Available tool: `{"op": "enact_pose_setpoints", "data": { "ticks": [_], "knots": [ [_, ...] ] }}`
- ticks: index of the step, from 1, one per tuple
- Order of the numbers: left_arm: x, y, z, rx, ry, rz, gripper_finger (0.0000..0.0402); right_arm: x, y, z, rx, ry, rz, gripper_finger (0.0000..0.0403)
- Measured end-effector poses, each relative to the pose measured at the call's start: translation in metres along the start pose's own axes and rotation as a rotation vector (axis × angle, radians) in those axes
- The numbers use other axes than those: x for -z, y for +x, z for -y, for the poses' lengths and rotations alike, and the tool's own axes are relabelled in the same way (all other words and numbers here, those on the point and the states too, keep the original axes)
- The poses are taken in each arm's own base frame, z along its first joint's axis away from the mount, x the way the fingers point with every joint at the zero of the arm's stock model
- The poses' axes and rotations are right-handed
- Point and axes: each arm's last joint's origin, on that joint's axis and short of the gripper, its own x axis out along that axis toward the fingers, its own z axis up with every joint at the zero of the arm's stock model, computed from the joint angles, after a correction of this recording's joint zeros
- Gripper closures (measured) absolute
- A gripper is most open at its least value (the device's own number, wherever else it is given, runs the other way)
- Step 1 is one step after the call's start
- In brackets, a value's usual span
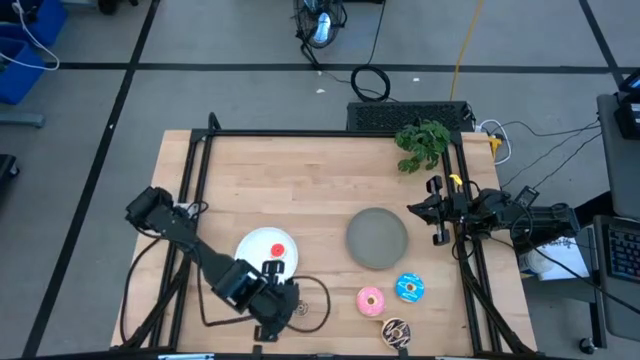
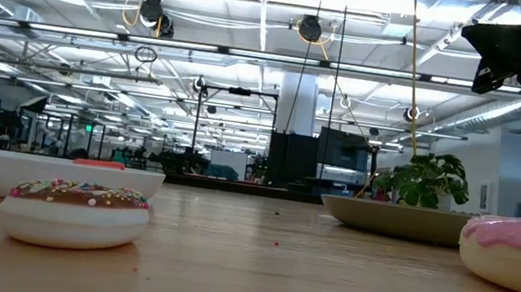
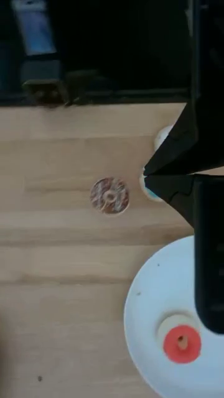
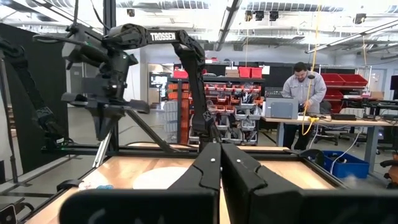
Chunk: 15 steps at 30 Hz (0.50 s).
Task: Pick & Place donuts
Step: Put the small brown donut on the white plate
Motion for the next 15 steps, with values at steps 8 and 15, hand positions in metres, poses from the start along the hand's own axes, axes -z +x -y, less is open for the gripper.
{"op": "enact_pose_setpoints", "data": {
  "ticks": [8,15],
  "knots": [
    [-0.013,0.031,0.004,0.085,0.096,0.008,0.0397,0.0,0.0,0.0,0.0,0.0,0.002,0.0403],
    [-0.021,0.074,-0.001,0.051,0.131,-0.073,0.0395,-0.001,0.0,0.0,0.0,0.001,0.007,0.0403]
  ]
}}
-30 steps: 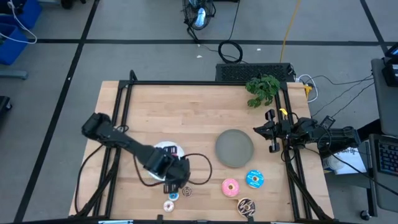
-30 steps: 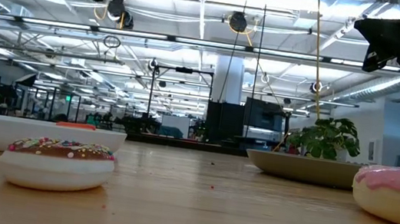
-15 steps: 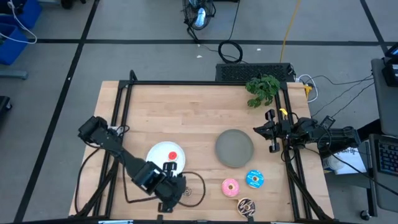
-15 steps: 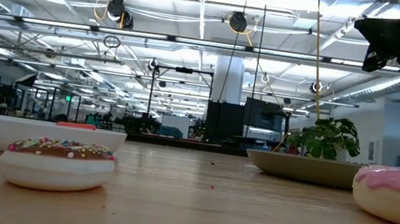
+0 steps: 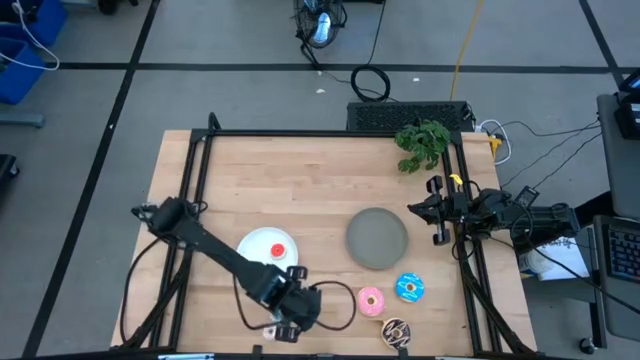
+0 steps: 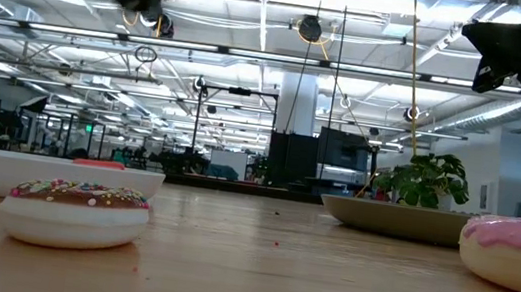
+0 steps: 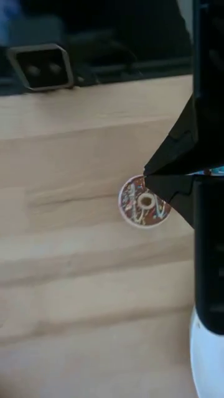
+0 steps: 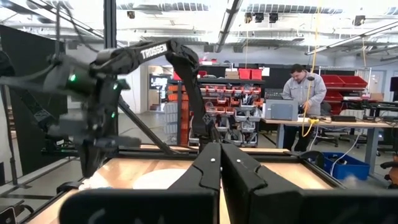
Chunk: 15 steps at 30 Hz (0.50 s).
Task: Pick & Place donuts
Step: Put the small brown donut on the white plate
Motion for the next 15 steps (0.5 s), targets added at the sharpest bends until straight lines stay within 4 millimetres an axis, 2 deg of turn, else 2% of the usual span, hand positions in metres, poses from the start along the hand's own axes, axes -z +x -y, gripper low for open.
{"op": "enact_pose_setpoints", "data": {
  "ticks": [4,9,12,15],
  "knots": [
    [0.002,0.018,-0.001,-0.008,0.034,-0.049,0.0393,0.0,0.0,0.0,0.0,0.008,-0.003,0.0403],
    [0.002,0.019,-0.002,-0.049,0.034,-0.043,0.0371,0.001,0.0,0.0,0.0,0.007,-0.012,0.0403],
    [0.004,0.019,-0.002,-0.061,0.051,-0.06,0.033,0.001,0.0,0.0,0.0,0.007,-0.015,0.0403],
    [0.005,0.019,0.0,-0.073,0.06,-0.052,0.0268,0.002,0.0,0.0,0.0,0.006,-0.016,0.0403]
  ]
}}
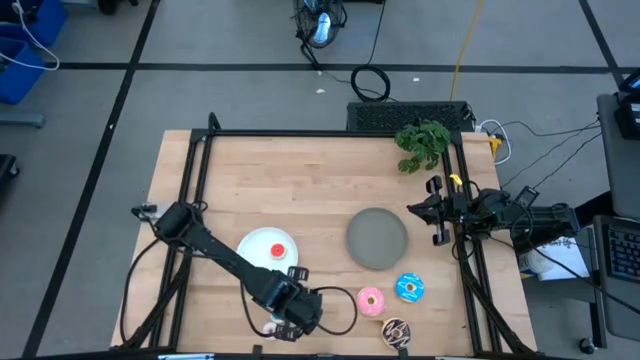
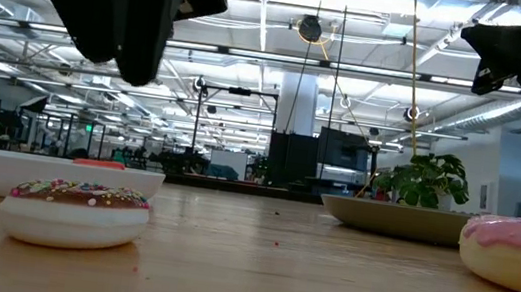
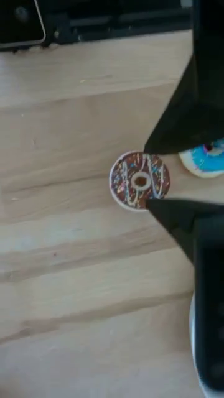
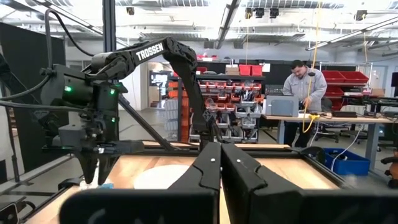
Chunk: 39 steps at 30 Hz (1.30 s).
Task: Pick & Place donuts
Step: Put the small brown donut on the white plate
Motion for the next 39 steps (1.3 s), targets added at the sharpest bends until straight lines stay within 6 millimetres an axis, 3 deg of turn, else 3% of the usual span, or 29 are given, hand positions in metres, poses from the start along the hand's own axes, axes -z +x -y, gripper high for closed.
{"op": "enact_pose_setpoints", "data": {
  "ticks": [7,13,21,39],
  "knots": [
    [-0.002,0.002,0.0,-0.026,-0.01,0.026,0.0125,0.0,0.0,0.0,0.0,-0.002,-0.002,0.0403],
    [-0.002,0.023,0.001,0.05,-0.011,-0.039,0.006,0.001,0.0,0.0,0.0,-0.006,-0.008,0.0403],
    [0.002,0.049,0.002,0.027,0.037,-0.094,0.0076,0.002,0.001,0.0,0.006,-0.006,-0.025,0.0403],
    [0.001,0.067,0.003,0.014,0.051,-0.086,0.0087,0.003,0.001,0.0,0.008,-0.006,-0.029,0.0403]
  ]
}}
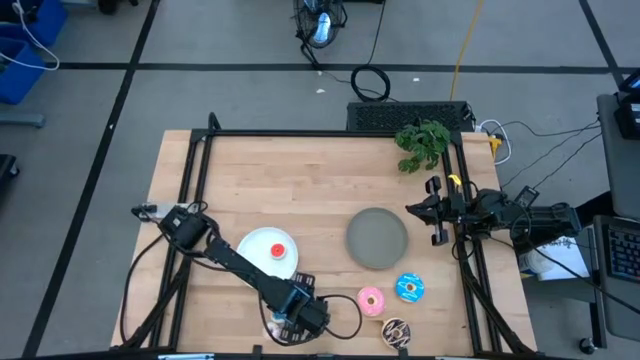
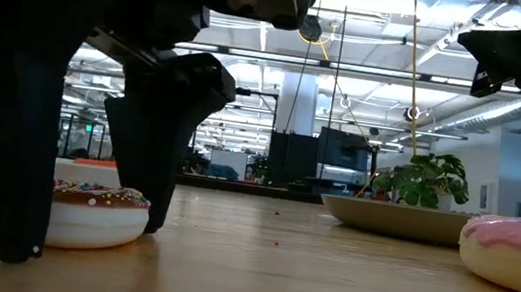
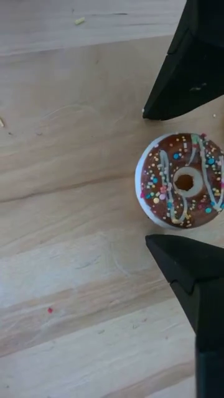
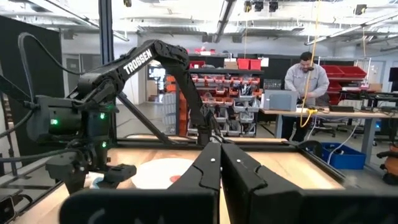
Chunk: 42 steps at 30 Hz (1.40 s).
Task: Pick & Place donuts
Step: Put the small brown donut on the white plate
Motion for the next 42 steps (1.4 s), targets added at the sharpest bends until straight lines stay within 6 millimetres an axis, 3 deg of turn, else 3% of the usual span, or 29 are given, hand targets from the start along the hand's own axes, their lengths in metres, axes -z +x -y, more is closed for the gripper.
{"op": "enact_pose_setpoints", "data": {
  "ticks": [5,14,20,27,36,39,42],
  "knots": [
    [0.002,0.0,-0.001,-0.004,-0.007,-0.023,0.0105,0.001,0.0,0.001,0.026,-0.002,-0.007,0.0403],
    [0.004,0.0,-0.001,0.009,-0.042,-0.052,0.0214,0.001,0.001,0.001,0.022,0.0,-0.007,0.0403],
    [0.005,-0.01,-0.005,0.021,-0.065,-0.054,0.025,0.0,0.001,0.001,0.022,0.0,0.0,0.0403],
    [0.009,-0.073,-0.021,-0.004,-0.121,0.001,0.0232,0.0,0.001,0.001,0.022,0.0,0.0,0.0403],
    [0.044,-0.186,-0.041,-0.095,-0.279,0.177,0.0216,0.0,0.001,0.001,0.022,0.0,0.0,0.0403],
    [0.063,-0.207,-0.046,-0.136,-0.334,0.152,0.0224,0.0,0.001,0.001,0.022,0.0,0.001,0.0403],
    [0.081,-0.216,-0.047,-0.222,-0.383,0.075,0.0228,0.0,0.001,0.001,0.021,0.0,0.0,0.0403]
  ]
}}
